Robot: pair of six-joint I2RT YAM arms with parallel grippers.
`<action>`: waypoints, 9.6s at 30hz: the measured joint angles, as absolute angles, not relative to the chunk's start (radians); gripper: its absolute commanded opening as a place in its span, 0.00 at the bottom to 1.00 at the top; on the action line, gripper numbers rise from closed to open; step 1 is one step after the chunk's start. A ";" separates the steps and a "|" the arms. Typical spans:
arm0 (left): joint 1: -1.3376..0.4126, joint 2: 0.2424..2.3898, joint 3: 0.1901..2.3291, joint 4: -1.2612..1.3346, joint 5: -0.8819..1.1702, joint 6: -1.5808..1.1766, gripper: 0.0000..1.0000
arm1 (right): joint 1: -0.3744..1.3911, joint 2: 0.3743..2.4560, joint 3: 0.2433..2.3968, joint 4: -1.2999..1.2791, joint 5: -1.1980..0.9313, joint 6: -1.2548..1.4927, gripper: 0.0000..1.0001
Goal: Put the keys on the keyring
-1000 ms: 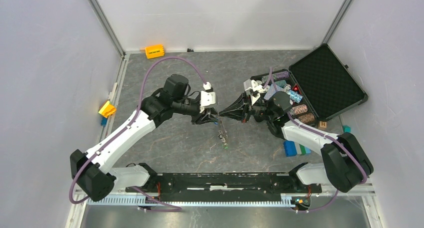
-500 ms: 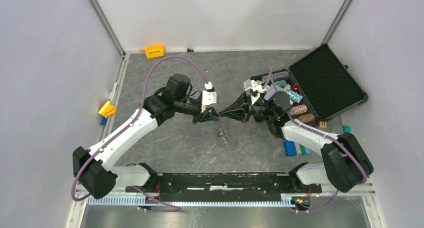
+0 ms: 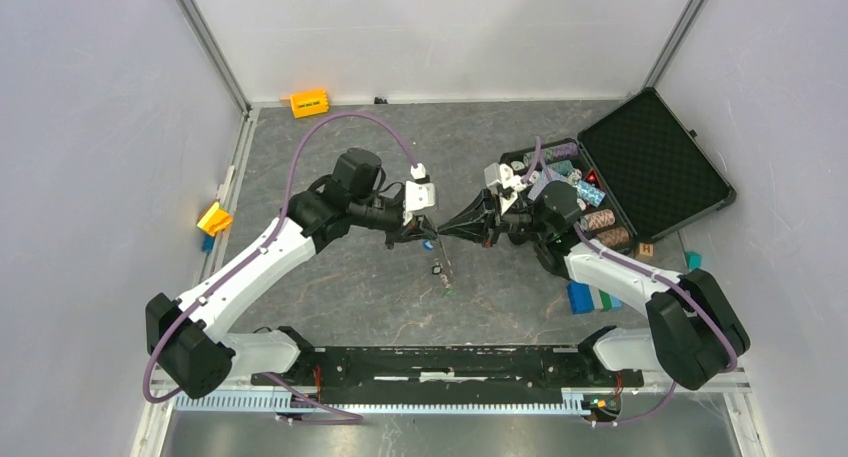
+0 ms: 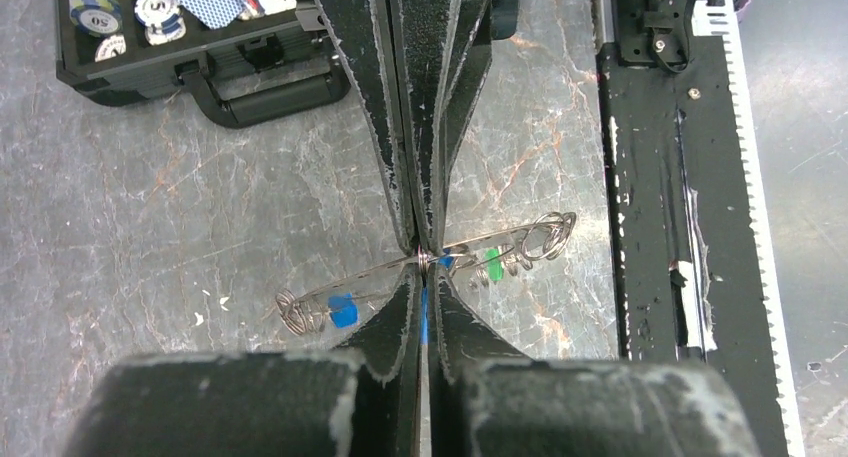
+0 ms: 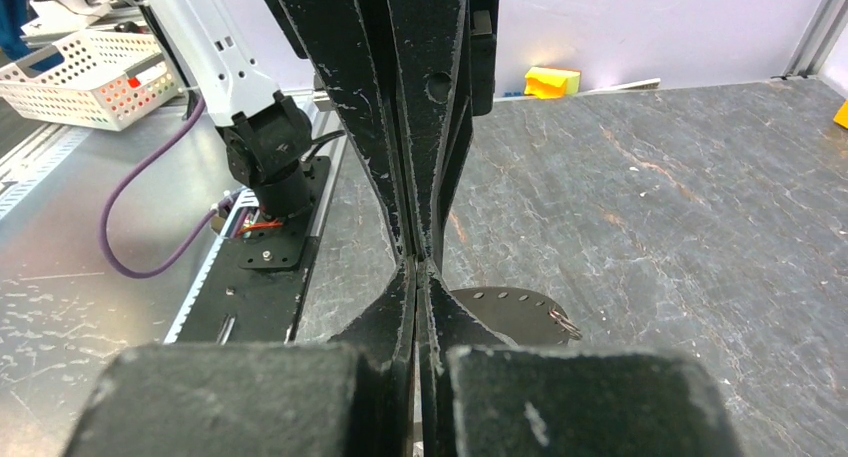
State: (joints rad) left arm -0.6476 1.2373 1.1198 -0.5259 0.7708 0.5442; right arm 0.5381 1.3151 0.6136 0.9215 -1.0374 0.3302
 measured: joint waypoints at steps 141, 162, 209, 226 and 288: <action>-0.669 1.258 1.108 -0.527 0.693 0.506 0.02 | 0.532 1.325 0.686 0.934 -1.042 0.458 0.00; -0.684 1.332 1.112 -0.474 0.715 0.450 0.32 | 0.525 1.341 0.633 1.016 -1.010 0.493 0.00; -0.661 1.224 1.135 -0.493 0.742 0.521 0.11 | 0.524 1.341 0.630 1.012 -1.037 0.474 0.00; -0.659 1.232 1.146 -0.535 0.709 0.522 0.02 | 0.530 1.306 0.640 0.848 -1.041 0.286 0.01; -0.664 1.228 1.162 -0.599 0.659 0.553 0.52 | 0.566 1.310 0.712 0.485 -0.999 0.028 0.00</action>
State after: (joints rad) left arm -0.6643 1.2278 1.1622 -0.5987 0.6586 0.5526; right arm 0.5663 1.3098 0.7124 0.4850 -0.9989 0.0284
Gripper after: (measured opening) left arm 0.499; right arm 0.010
